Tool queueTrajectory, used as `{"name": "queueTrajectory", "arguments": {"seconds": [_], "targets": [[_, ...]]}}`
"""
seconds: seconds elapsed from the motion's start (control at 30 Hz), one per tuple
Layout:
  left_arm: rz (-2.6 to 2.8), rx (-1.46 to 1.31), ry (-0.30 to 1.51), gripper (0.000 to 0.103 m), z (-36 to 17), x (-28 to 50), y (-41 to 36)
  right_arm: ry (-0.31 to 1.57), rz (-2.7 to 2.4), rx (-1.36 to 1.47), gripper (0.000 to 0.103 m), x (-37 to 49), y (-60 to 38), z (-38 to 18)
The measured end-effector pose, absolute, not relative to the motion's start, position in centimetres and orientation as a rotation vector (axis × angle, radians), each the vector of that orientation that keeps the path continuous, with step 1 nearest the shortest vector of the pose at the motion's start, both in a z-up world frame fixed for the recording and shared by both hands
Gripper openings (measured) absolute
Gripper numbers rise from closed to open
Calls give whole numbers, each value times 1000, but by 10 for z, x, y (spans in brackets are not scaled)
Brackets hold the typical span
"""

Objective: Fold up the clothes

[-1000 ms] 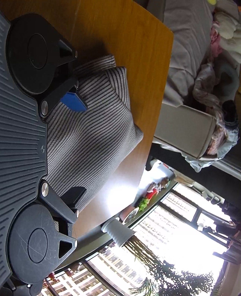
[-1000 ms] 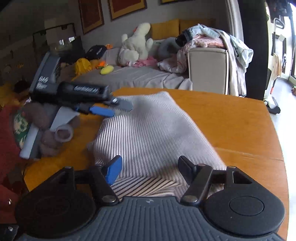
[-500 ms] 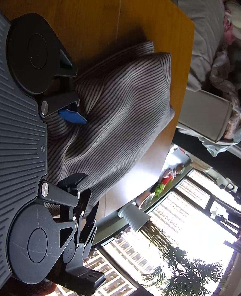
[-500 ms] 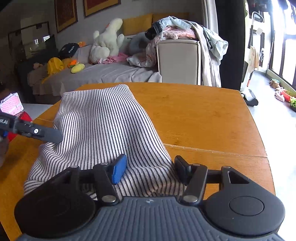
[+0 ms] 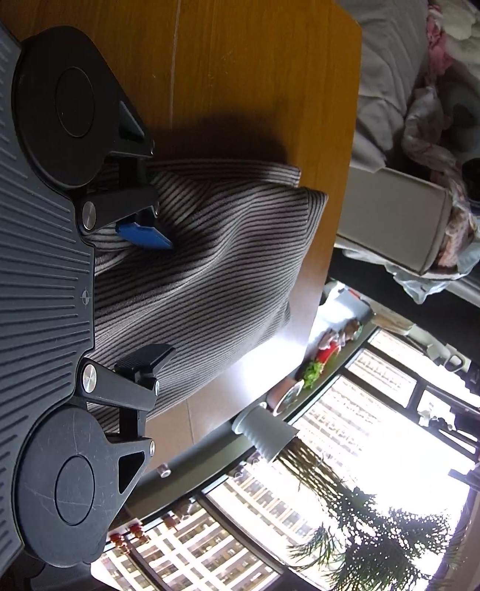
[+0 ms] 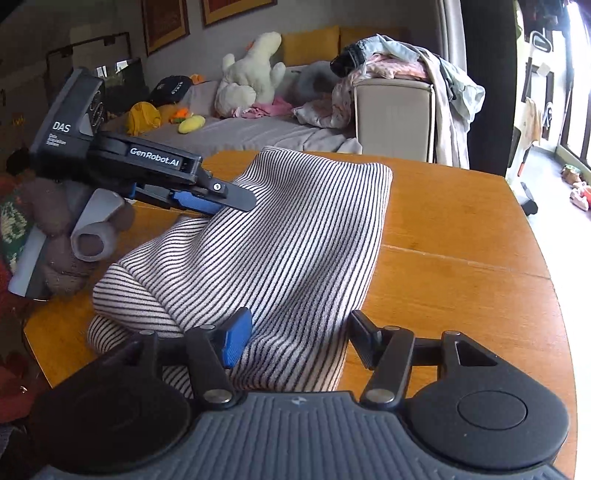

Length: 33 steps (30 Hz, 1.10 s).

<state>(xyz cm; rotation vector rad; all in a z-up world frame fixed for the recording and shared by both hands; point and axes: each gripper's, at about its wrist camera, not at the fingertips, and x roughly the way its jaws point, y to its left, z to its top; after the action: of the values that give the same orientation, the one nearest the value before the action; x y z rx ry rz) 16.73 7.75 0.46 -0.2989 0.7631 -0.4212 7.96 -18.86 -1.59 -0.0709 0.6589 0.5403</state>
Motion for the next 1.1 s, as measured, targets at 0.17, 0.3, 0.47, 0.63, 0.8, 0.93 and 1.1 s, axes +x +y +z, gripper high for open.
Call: {"name": "queueTrajectory", "arguments": {"seconds": [0.17,0.3,0.47,0.63,0.8,0.93,1.1], "targets": [[-385,-196,722,78,17,138,79,602,573,-60,63,79,-185,5],[-358,-138,743,78,9,124,82,639,594,-112,68,78,-170,-11],[-354,-92,776,79,-7,112,87,659,582,-103,75,80,-171,-17],[-326,-65,747,86,-3,105,96,563,629,-276,76,56,-156,1],[-307,-33,725,88,2,97,97,507,771,-380,83,29,-130,2],[-295,-14,706,91,8,91,100,492,789,-470,83,21,-113,-10],[-275,-19,693,94,14,85,110,472,810,-583,90,12,-92,-24]]}}
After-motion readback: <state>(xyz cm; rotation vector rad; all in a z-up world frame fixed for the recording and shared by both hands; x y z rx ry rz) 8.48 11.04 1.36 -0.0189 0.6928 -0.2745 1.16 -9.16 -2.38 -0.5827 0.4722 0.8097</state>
